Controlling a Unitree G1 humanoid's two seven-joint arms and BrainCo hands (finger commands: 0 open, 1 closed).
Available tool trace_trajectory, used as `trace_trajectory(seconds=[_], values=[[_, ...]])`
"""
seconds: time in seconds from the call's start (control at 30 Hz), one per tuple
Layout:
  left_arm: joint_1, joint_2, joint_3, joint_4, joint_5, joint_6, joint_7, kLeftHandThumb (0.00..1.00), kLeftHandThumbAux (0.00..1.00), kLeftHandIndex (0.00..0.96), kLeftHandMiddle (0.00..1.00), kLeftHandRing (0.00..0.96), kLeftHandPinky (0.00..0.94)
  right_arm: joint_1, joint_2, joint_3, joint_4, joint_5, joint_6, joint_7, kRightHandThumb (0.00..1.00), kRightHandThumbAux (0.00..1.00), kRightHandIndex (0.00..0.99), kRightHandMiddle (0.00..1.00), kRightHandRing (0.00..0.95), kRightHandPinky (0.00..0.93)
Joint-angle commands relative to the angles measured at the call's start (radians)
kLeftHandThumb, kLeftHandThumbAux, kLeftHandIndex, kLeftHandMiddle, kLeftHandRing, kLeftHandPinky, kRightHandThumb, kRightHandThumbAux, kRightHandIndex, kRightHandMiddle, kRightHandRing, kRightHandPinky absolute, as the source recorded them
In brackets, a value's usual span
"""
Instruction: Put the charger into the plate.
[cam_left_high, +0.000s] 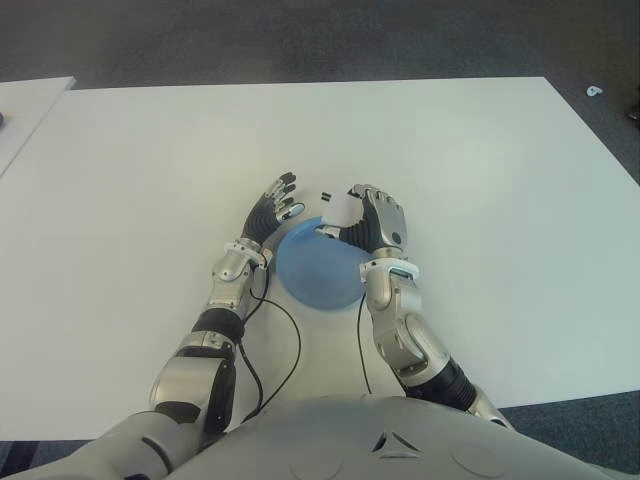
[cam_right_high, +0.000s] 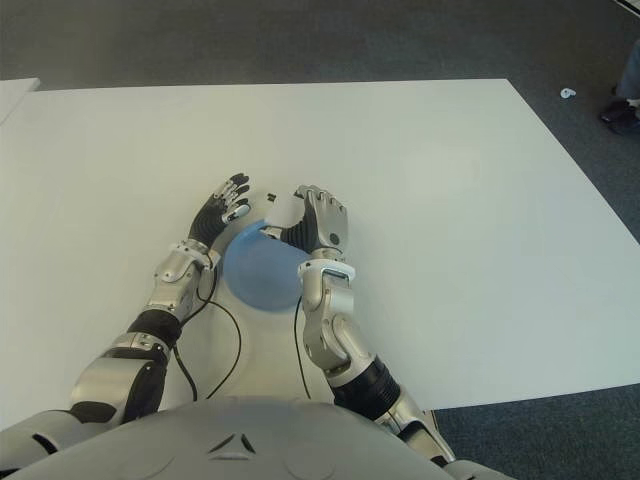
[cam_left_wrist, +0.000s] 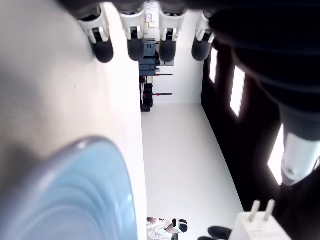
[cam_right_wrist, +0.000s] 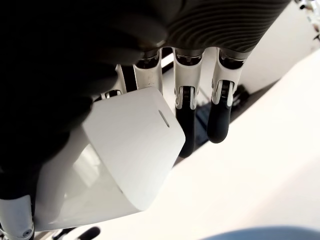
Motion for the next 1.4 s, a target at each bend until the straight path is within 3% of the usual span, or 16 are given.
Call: trace_trajectory(seconds=[0.03,0.23,0.4,0.63,0.9,1.07,1.13,1.17,1.23,1.33,1.37,1.4], values=[[0.023,0.002,-0.004,0.017,0.015,0.04,0.014,0.007,0.577,0.0,0.0,0.0,0.013,0.032,0.004,0.041,-0.043,-0.026,0.018,0.088,0.955,0.657,0.385,0.508,0.536,0.842],[0.02,0.001,-0.004,0.018,0.014,0.056,0.017,0.008,0.566,0.0,0.0,0.0,0.011,0.025,-0.018,0.059,-0.062,-0.077,0.026,0.174,0.956,0.656,0.387,0.51,0.537,0.839],[0.019,-0.002,-0.001,0.017,0.01,0.065,0.017,0.015,0.563,0.0,0.0,0.0,0.013,0.028,-0.016,0.061,-0.057,-0.052,-0.004,0.222,0.955,0.656,0.387,0.508,0.538,0.832],[0.022,0.002,-0.002,0.011,0.011,0.069,0.011,0.012,0.561,0.0,0.0,0.0,0.013,0.061,-0.002,0.054,-0.011,0.009,-0.074,0.17,0.955,0.656,0.385,0.504,0.537,0.83],[0.018,0.006,0.0,0.016,0.009,0.083,0.01,0.003,0.552,0.0,0.0,0.0,0.012,0.085,0.01,0.059,0.006,0.017,-0.093,0.127,0.954,0.658,0.381,0.504,0.536,0.827],[0.013,0.003,0.005,0.021,0.002,0.093,0.007,0.011,0.536,0.0,0.0,0.0,0.003,0.093,0.001,0.065,0.036,0.003,-0.139,0.042,0.951,0.655,0.381,0.524,0.541,0.724],[0.012,0.004,0.006,0.024,-0.002,0.096,-0.001,0.016,0.524,0.0,0.0,0.0,0.001,0.089,-0.009,0.069,0.052,-0.01,-0.156,0.014,0.832,0.675,0.403,0.579,0.602,0.683],[0.011,0.004,0.007,0.026,-0.003,0.097,-0.005,0.019,0.516,0.0,0.0,0.0,0.001,0.087,-0.013,0.07,0.059,-0.016,-0.161,0.005,0.713,0.556,0.401,0.574,0.61,0.658],[0.01,0.006,0.006,0.027,-0.005,0.097,-0.013,0.022,0.51,0.0,0.0,0.0,0.0,0.082,-0.017,0.071,0.073,-0.025,-0.171,-0.011,0.608,0.452,0.399,0.568,0.618,0.636],[0.01,0.011,0.005,0.031,-0.008,0.093,-0.027,0.023,0.497,0.0,0.0,0.0,0.0,0.075,-0.02,0.068,0.092,-0.033,-0.19,-0.038,0.527,0.365,0.327,0.493,0.528,0.518],[0.01,0.012,0.005,0.033,-0.009,0.092,-0.03,0.024,0.495,0.0,0.0,0.0,0.0,0.074,-0.021,0.068,0.095,-0.035,-0.195,-0.044,0.507,0.348,0.287,0.398,0.424,0.432],[0.009,0.013,0.005,0.035,-0.009,0.092,-0.032,0.024,0.494,0.0,0.0,0.0,0.0,0.073,-0.022,0.067,0.1,-0.034,-0.201,-0.049,0.5,0.343,0.272,0.363,0.387,0.401]])
